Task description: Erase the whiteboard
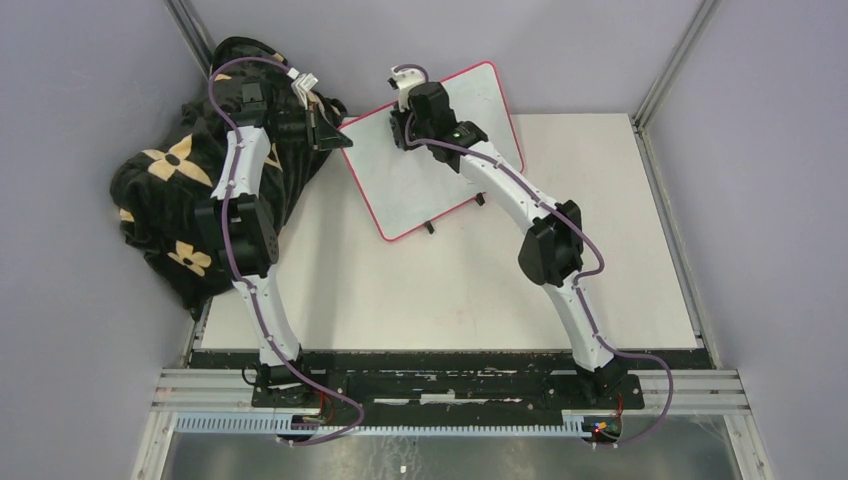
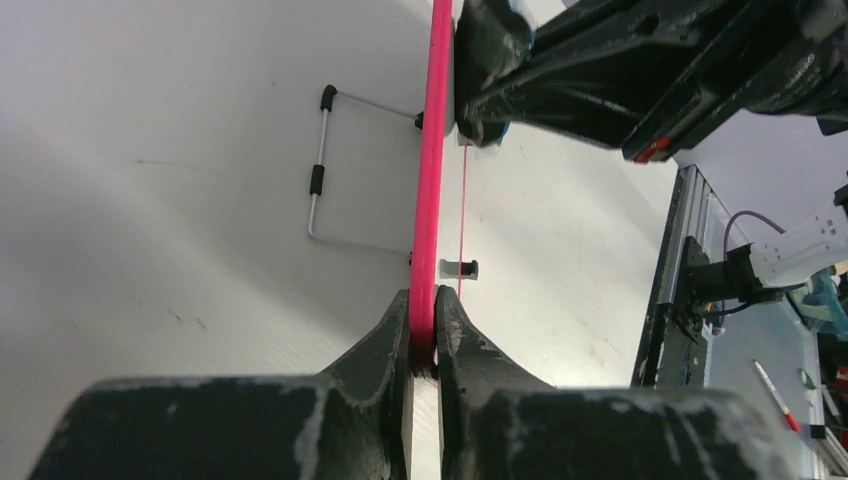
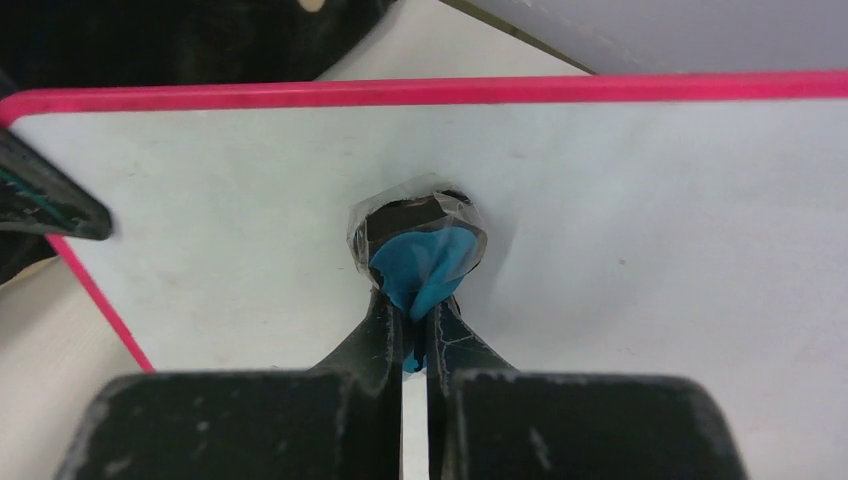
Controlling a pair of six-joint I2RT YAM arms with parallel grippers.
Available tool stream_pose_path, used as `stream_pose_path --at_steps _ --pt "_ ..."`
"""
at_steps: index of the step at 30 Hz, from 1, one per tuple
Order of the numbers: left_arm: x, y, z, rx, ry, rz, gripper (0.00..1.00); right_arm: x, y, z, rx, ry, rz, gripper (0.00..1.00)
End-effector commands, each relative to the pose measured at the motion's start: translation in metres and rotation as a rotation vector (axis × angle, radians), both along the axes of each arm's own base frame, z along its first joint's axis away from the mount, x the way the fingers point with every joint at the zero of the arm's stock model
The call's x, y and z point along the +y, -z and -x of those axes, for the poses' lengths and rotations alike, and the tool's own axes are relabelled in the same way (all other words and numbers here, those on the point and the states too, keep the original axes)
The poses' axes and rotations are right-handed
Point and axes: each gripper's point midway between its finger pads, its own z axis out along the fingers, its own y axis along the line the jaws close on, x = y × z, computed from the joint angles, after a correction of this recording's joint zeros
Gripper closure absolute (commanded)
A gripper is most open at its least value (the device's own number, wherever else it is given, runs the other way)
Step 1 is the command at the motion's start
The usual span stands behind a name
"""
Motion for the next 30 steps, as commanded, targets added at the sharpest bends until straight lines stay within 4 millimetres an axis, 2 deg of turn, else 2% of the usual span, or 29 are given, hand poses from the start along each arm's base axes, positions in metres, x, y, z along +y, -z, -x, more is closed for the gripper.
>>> stream_pose_path --at_steps 1,7,14,19,30 --pt "-0.001 -0.018 0.000 -0.114 0.008 -0.069 0.97 -0.045 0.011 -0.036 0.001 0.130 0.012 0.99" --pt "-0.001 -0.017 0.000 -0.113 0.010 -0.065 0.97 -0.116 0.020 -0.063 0.024 0.266 0.054 0.99" --pt "-0.001 -0.016 -0.002 -0.111 0.011 -0.063 0.97 -0.206 0.007 -0.084 0.014 0.435 0.071 0.99" --pt "0.000 -0.017 -0.008 -0.118 0.009 -0.061 0.97 -0.244 -0.016 -0.080 -0.025 0.503 0.064 0.99" --pt "0.002 -0.010 -0.025 -0.119 0.018 -0.073 0.97 -0.325 -0.059 -0.047 -0.064 0.649 0.099 0.99"
